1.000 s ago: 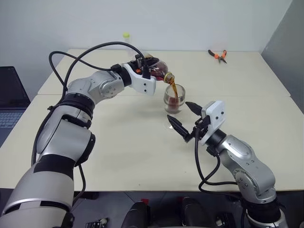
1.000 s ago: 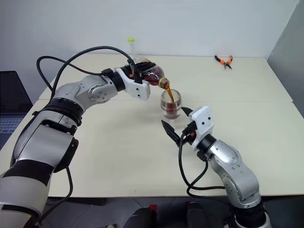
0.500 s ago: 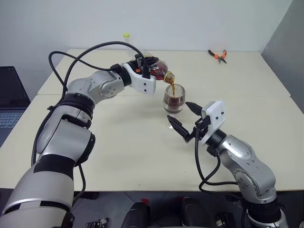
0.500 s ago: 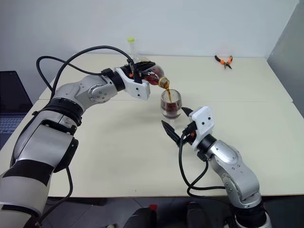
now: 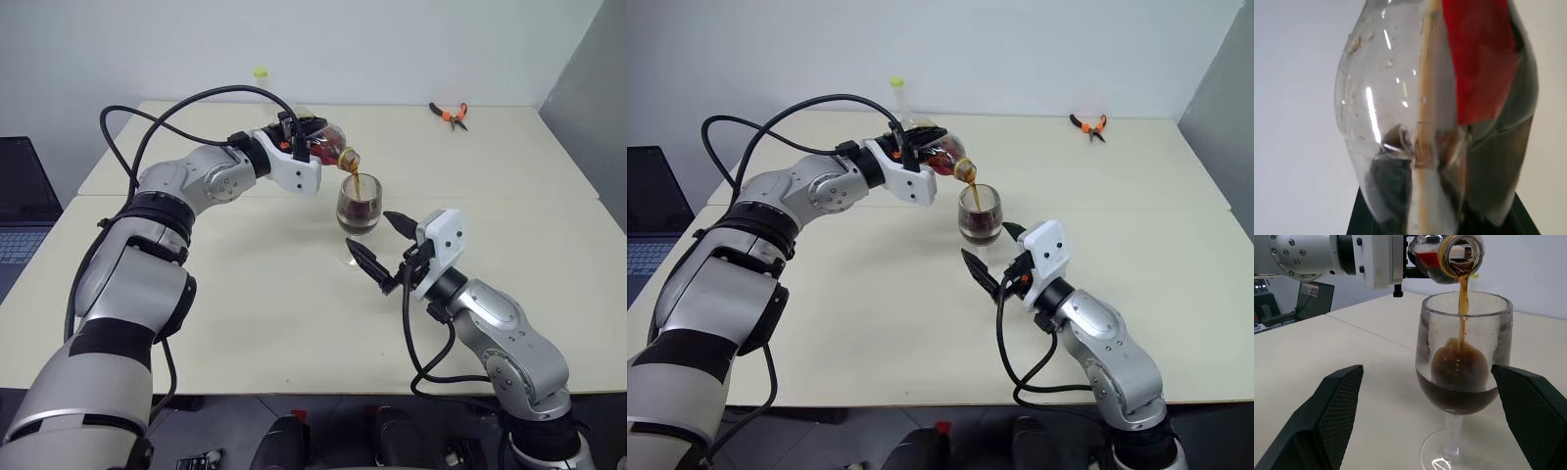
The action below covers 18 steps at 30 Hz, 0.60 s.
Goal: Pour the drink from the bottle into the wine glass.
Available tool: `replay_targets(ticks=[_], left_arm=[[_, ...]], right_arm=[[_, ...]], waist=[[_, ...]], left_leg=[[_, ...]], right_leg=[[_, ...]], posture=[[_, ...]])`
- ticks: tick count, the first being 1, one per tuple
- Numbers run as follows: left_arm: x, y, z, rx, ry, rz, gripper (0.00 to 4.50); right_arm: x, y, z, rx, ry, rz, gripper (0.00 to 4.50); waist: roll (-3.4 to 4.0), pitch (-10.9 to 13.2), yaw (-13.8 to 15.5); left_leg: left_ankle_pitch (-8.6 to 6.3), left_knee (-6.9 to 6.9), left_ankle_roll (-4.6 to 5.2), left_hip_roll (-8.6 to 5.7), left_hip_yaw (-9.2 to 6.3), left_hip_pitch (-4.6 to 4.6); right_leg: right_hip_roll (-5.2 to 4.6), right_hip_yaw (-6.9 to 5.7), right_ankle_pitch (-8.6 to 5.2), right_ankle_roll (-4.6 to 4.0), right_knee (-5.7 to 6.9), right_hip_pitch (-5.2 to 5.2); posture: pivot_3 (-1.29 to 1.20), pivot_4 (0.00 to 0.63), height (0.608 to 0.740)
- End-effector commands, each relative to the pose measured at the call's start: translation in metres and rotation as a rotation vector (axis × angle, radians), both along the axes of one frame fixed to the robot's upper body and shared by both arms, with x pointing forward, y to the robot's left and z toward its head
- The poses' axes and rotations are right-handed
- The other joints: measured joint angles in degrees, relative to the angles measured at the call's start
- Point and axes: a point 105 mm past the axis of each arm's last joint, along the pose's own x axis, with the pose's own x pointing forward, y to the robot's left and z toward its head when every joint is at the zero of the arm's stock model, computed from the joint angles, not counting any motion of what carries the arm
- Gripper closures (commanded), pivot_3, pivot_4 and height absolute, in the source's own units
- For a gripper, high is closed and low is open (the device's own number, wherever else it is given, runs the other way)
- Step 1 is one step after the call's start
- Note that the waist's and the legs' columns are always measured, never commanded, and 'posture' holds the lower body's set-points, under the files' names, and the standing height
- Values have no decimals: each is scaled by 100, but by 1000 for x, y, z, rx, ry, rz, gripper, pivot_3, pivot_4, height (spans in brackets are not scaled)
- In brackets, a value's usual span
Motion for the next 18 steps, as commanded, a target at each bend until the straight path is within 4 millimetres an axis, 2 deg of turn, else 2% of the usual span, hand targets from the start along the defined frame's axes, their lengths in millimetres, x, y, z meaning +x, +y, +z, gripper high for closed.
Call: replay_targets(ticks=[1,18], left_arm=[[-2,2,25,-20,-66,-1,3628],[-2,1,24,-17,-62,-7,3628]], right_arm=[[-1,-5,10,13,-47,-23,0],[-1,-5,10,24,-43,-22,0]], waist=[[0,0,0],[0,0,0]], left_leg=[[0,0,0,0,0,0],[0,1,0,0,0,0]], right_leg=[[0,0,0,0,0,0],[0,0,0,0,1,0]], posture=[[0,150,740],[0,150,740]])
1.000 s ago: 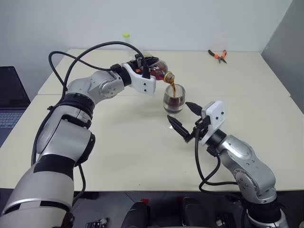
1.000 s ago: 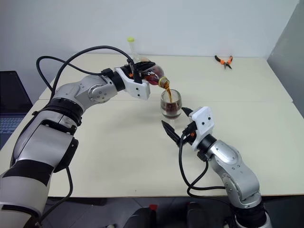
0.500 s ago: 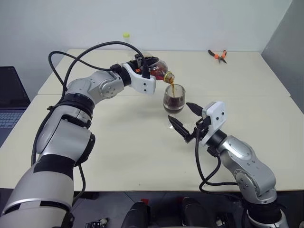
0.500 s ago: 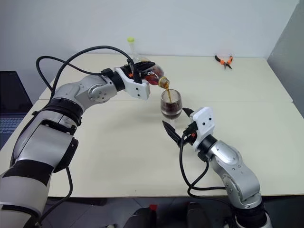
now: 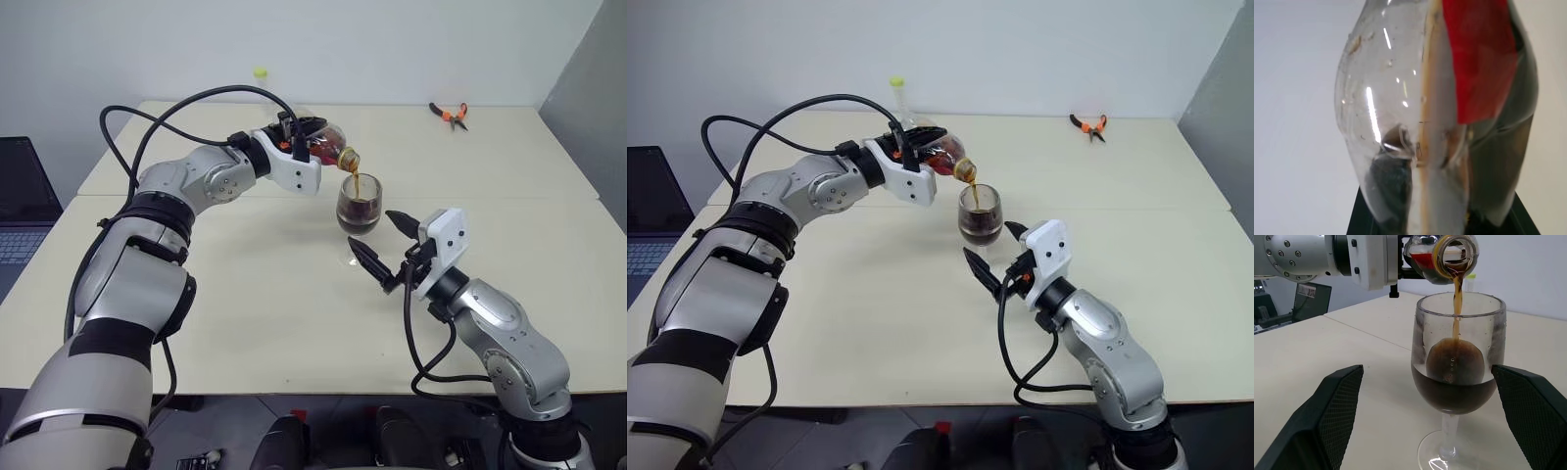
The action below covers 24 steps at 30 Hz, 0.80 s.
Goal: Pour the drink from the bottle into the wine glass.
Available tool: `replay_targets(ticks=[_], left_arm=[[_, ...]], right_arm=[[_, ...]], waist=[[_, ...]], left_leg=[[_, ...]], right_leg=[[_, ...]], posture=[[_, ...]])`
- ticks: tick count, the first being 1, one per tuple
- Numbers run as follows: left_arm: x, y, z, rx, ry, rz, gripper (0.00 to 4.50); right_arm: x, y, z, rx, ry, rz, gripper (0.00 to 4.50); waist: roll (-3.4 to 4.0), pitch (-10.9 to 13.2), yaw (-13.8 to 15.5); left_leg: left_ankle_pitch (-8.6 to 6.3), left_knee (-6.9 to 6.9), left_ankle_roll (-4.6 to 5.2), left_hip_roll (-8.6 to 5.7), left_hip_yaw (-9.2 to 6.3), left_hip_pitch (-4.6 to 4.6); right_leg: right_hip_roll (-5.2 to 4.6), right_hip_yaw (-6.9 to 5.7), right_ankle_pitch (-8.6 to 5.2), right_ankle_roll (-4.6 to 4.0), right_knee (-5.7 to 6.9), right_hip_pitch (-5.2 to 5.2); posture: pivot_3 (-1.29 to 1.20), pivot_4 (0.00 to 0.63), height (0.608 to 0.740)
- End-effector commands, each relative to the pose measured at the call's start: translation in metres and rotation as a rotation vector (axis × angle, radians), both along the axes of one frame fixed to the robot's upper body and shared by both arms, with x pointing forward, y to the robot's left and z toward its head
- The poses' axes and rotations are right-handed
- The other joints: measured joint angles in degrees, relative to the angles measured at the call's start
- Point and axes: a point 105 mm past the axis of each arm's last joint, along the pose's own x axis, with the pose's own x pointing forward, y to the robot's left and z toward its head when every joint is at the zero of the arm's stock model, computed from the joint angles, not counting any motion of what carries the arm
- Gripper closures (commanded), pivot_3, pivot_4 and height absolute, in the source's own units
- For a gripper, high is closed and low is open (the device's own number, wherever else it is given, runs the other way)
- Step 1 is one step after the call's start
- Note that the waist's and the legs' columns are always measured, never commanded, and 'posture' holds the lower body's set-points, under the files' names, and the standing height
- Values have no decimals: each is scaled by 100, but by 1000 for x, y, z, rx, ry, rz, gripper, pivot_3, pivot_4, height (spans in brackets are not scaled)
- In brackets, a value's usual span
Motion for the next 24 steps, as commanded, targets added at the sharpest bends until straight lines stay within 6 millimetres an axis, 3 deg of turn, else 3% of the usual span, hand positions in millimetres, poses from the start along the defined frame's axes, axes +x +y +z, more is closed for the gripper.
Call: replay_targets(ticks=[1,24], left_arm=[[-2,1,24,-17,-62,-6,3629],[-6,-5,19,-79,-7,-49,3690]], right_arm=[[-1,-3,10,20,-41,-13,0],[-1,-1,10,20,-44,-6,0]], waist=[[0,0,0],[0,0,0]], left_leg=[[0,0,0,0,0,0],[0,1,0,0,1,0]], right_leg=[[0,0,0,0,0,0],[0,1,0,0,1,0]], posture=[[0,150,740],[0,150,740]])
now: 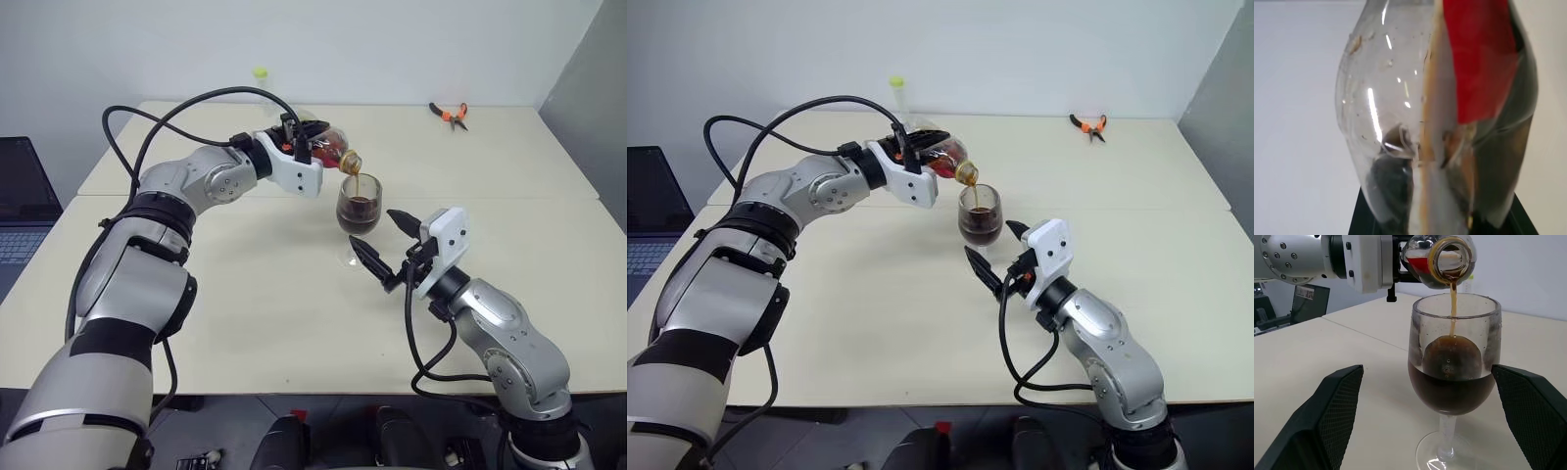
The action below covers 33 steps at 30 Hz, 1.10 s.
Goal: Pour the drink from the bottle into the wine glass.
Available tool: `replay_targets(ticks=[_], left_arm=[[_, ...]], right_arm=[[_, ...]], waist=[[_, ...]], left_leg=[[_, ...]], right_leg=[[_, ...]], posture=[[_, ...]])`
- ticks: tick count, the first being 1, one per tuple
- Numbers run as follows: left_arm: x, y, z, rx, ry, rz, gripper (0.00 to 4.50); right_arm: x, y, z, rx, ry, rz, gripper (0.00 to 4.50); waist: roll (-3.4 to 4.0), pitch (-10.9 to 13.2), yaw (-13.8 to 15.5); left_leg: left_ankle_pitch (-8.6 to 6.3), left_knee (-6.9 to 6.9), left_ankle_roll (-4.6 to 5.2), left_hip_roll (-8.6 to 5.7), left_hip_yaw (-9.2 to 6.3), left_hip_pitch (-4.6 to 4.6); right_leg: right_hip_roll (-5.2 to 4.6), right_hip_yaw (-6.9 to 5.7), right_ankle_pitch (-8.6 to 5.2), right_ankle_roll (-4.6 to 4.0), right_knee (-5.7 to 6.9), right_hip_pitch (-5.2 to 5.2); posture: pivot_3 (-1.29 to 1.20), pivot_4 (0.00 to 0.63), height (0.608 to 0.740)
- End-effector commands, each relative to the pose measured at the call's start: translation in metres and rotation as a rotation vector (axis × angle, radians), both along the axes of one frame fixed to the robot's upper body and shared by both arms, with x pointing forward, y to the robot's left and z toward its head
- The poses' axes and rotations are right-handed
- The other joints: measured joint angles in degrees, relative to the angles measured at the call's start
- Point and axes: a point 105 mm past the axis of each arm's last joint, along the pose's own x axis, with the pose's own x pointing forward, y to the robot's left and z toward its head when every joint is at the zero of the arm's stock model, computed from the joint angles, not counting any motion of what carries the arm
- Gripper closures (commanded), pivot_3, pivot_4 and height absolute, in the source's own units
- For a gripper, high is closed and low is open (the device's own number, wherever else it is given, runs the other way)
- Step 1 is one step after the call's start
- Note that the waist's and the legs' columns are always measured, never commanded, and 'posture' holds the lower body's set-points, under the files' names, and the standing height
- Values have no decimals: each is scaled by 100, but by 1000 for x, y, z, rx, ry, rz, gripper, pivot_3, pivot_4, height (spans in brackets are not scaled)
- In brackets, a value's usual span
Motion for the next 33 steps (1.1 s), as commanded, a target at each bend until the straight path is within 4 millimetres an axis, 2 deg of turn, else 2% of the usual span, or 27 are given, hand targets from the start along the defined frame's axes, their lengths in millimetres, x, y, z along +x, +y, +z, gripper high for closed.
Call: replay_targets(ticks=[1,15,18,20,24,26,30,33], left_arm=[[-3,0,21,-96,-26,-19,3690],[-8,-5,16,-197,60,-67,3691],[-5,-1,20,-302,106,-59,3691],[1,7,23,-438,171,-32,3691],[7,22,19,-611,275,7,3691],[10,34,8,-702,330,34,3691],[14,65,-33,-981,473,136,3692],[12,80,-57,-1135,543,176,3706]], right_arm=[[-2,1,9,12,-45,2,0],[-2,5,10,-3,-64,28,0],[-3,5,11,-6,-77,31,0],[-5,5,13,-7,-94,35,0],[-13,7,16,-16,-118,80,0],[-20,10,17,-28,-125,119,0],[-34,15,17,-79,-119,211,0],[-38,17,19,-93,-118,250,0]], waist=[[0,0,0],[0,0,-2],[0,0,-2],[0,0,-3],[1,-1,-35],[1,-1,-54],[1,-3,-66],[0,-4,-66]], left_leg=[[0,0,0,0,0,0],[0,2,0,0,-1,0],[0,3,0,2,-1,0],[0,5,-1,2,-1,0],[1,5,-1,3,-1,2],[1,4,-2,4,-3,2],[1,6,-2,12,-4,3],[1,8,-2,12,-9,2]], right_leg=[[0,0,0,0,0,0],[0,0,0,0,1,0],[-1,-1,0,0,1,0],[-1,0,0,0,1,0],[0,1,0,0,5,0],[1,-1,0,-1,4,0],[0,2,0,-1,6,0],[-1,-1,1,-1,8,1]], posture=[[0,150,740],[0,150,740],[0,150,740],[0,150,740],[0,150,740],[0,150,740],[0,150,740],[0,150,740]])
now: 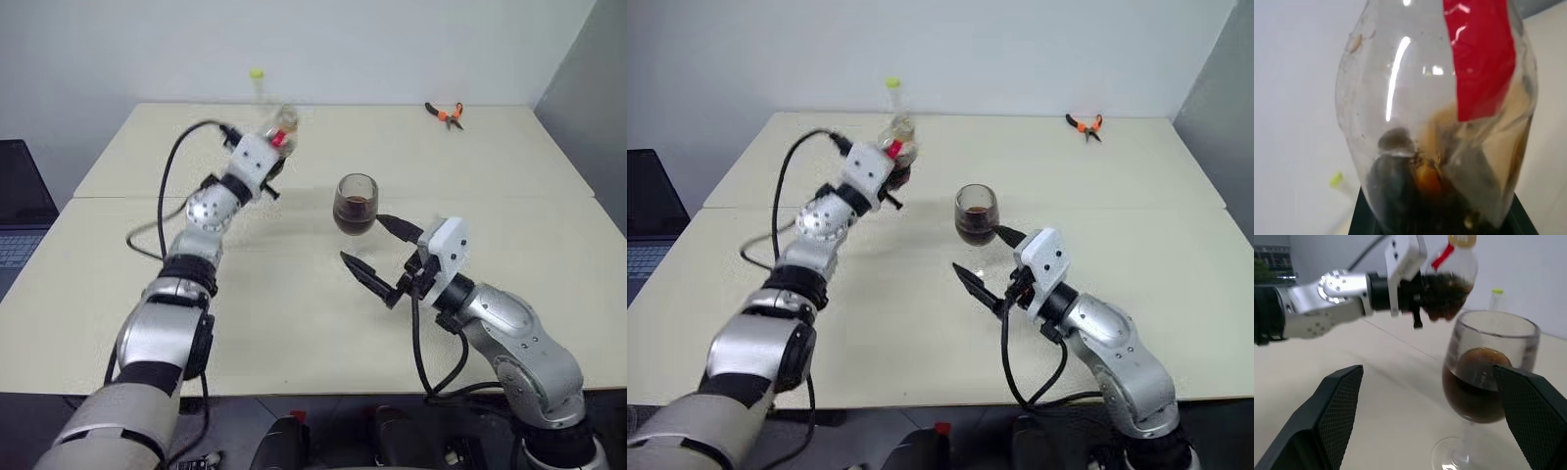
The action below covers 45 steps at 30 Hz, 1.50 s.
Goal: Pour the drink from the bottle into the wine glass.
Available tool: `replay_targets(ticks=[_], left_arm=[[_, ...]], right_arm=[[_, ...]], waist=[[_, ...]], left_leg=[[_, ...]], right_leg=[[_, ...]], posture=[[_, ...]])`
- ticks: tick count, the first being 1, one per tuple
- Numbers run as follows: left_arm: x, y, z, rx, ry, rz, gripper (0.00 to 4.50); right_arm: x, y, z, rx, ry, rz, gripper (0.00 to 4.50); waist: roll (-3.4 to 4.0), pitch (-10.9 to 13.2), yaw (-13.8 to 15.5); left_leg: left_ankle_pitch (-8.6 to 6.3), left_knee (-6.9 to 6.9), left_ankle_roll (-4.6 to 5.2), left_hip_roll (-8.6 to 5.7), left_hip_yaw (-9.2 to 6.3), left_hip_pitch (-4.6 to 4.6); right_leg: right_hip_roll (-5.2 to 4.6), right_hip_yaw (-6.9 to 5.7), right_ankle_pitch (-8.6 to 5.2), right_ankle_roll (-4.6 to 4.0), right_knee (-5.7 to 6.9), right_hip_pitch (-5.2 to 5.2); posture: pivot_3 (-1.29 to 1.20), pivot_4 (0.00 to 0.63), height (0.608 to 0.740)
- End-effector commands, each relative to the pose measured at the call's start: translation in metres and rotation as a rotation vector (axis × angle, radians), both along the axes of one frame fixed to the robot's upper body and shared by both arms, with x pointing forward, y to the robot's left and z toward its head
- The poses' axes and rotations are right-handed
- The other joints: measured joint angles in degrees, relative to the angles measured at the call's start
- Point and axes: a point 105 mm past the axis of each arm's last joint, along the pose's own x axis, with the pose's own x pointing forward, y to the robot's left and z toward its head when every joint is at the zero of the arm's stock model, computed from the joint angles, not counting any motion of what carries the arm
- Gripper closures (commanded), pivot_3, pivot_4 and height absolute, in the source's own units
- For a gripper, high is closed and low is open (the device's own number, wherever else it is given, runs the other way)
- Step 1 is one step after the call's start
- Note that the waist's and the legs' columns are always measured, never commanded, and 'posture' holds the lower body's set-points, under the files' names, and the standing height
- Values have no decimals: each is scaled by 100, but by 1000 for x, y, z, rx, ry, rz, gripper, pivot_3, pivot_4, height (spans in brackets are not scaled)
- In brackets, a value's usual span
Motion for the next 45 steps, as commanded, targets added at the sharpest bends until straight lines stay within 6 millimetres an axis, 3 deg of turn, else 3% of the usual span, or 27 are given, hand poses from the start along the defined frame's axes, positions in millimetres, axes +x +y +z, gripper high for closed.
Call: replay_targets(ticks=[1,5,14,25,36,45], left_arm=[[-4,13,8,-187,-17,33,3708],[-6,27,-20,-399,71,95,3708],[-1,47,-34,-553,117,250,3708],[-2,39,-67,-524,227,250,3708],[-8,36,-77,-455,228,235,95],[-20,34,-78,-433,191,180,22]], right_arm=[[-12,6,12,10,-29,75,0],[-9,7,13,-4,-20,91,0],[-9,9,13,-21,-10,127,0],[-11,11,10,-29,-1,134,0],[-13,9,7,-44,14,143,0],[-12,8,7,-53,14,147,0]], waist=[[-1,-1,4],[-5,-3,53],[-12,-7,73],[-13,-9,74],[-14,-11,76],[-13,-11,73]], left_leg=[[0,0,0,0,-3,-1],[0,6,-1,-1,-3,-2],[0,6,-1,-3,0,1],[0,4,0,-3,0,2],[0,3,0,-3,-1,3],[0,1,0,-1,0,4]], right_leg=[[0,-2,0,0,0,0],[-2,-2,0,-1,1,0],[-4,0,1,0,0,3],[-4,-1,1,0,0,3],[-4,-1,1,0,-1,5],[-4,1,1,-1,-2,5]], posture=[[0,150,740],[0,150,740],[0,150,740],[0,150,740],[0,150,740],[0,150,740]])
